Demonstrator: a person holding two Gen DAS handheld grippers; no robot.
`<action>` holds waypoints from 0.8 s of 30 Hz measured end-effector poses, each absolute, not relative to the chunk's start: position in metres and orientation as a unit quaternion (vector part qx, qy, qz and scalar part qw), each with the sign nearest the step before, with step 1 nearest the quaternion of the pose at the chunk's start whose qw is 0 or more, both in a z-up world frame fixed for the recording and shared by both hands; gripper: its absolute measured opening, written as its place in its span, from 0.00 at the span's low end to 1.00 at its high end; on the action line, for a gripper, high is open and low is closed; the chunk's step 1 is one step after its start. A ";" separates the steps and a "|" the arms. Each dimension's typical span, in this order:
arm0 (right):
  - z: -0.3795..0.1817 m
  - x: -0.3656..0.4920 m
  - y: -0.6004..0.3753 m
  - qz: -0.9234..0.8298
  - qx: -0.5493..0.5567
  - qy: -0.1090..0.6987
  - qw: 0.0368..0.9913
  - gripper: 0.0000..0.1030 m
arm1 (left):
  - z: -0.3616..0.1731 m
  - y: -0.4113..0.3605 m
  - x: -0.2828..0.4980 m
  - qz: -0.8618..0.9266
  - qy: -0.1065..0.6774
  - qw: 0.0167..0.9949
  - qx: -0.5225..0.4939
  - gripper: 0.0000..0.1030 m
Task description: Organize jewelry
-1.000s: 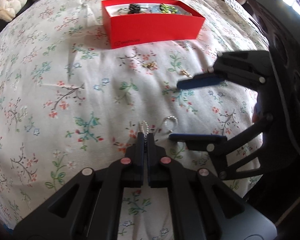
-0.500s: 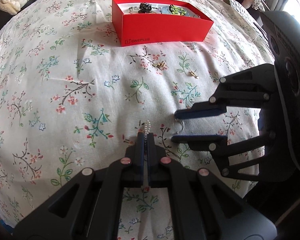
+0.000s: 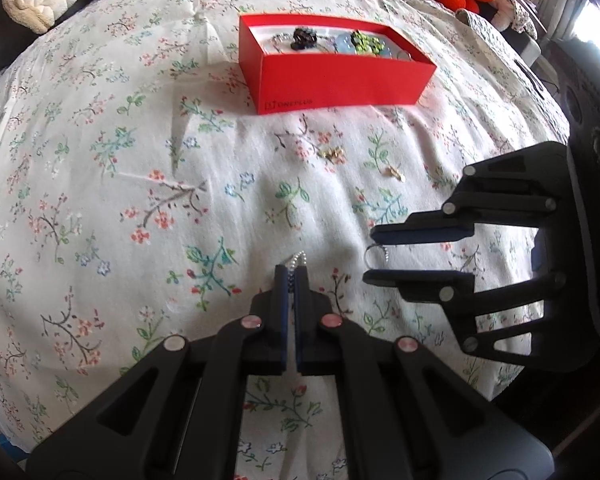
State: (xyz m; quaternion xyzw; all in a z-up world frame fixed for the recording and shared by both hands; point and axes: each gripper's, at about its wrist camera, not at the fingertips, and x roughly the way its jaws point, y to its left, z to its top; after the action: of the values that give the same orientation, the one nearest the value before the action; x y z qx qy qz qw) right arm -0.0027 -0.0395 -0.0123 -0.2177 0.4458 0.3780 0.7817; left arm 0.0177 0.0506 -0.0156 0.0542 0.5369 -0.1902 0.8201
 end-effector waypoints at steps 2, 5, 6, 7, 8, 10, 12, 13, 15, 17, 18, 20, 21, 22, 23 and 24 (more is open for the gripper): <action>-0.008 -0.002 -0.043 0.373 -0.215 0.443 0.787 0.19 | -0.011 0.049 0.021 -0.187 0.531 0.825 0.054 0.03; 0.000 0.003 -0.051 0.364 -0.209 0.435 0.797 0.19 | -0.002 0.046 0.027 -0.182 0.519 0.834 0.053 0.03; 0.003 0.005 -0.054 0.360 -0.206 0.432 0.801 0.19 | 0.001 0.045 0.029 -0.180 0.514 0.837 0.051 0.03; 0.006 0.007 -0.057 0.356 -0.201 0.430 0.805 0.19 | 0.004 0.043 0.032 -0.179 0.510 0.840 0.050 0.03; 0.009 0.009 -0.059 0.353 -0.197 0.428 0.808 0.19 | 0.007 0.042 0.033 -0.179 0.506 0.842 0.050 0.03; 0.014 0.014 -0.064 0.345 -0.191 0.425 0.815 0.19 | 0.013 0.038 0.037 -0.179 0.498 0.847 0.050 0.03; 0.020 0.019 -0.066 0.339 -0.188 0.420 0.821 0.19 | 0.019 0.034 0.043 -0.179 0.490 0.852 0.049 0.03; 0.024 0.021 -0.068 0.335 -0.186 0.416 0.825 0.19 | 0.021 0.032 0.045 -0.179 0.487 0.854 0.048 0.03; 0.032 0.027 -0.075 0.327 -0.172 0.410 0.834 0.19 | 0.027 0.028 0.051 -0.179 0.479 0.858 0.041 0.03; 0.038 0.036 -0.081 0.318 -0.158 0.406 0.842 0.19 | 0.031 0.024 0.058 -0.181 0.473 0.862 0.034 0.03; 0.041 0.039 -0.085 0.311 -0.153 0.404 0.847 0.19 | 0.033 0.021 0.063 -0.183 0.468 0.864 0.029 0.03; 0.046 0.049 -0.095 0.297 -0.139 0.402 0.855 0.19 | 0.036 0.016 0.070 -0.187 0.462 0.867 0.023 0.03; 0.047 0.054 -0.099 0.290 -0.132 0.402 0.859 0.19 | 0.036 0.012 0.075 -0.190 0.458 0.868 0.018 0.03; 0.049 0.059 -0.105 0.282 -0.125 0.401 0.862 0.19 | 0.037 0.009 0.079 -0.192 0.456 0.869 0.013 0.03; 0.050 0.063 -0.108 0.276 -0.119 0.401 0.865 0.19 | 0.037 0.007 0.083 -0.193 0.455 0.869 0.009 0.03; 0.050 0.068 -0.113 0.268 -0.113 0.401 0.869 0.19 | 0.037 0.003 0.088 -0.193 0.453 0.870 0.003 0.03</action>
State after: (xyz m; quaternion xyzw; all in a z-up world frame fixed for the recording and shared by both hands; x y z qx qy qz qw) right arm 0.0677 -0.1130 0.0503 -0.1126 0.4014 0.2680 0.8685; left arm 0.0877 0.0034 0.0368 0.0033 0.4533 -0.1934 0.8701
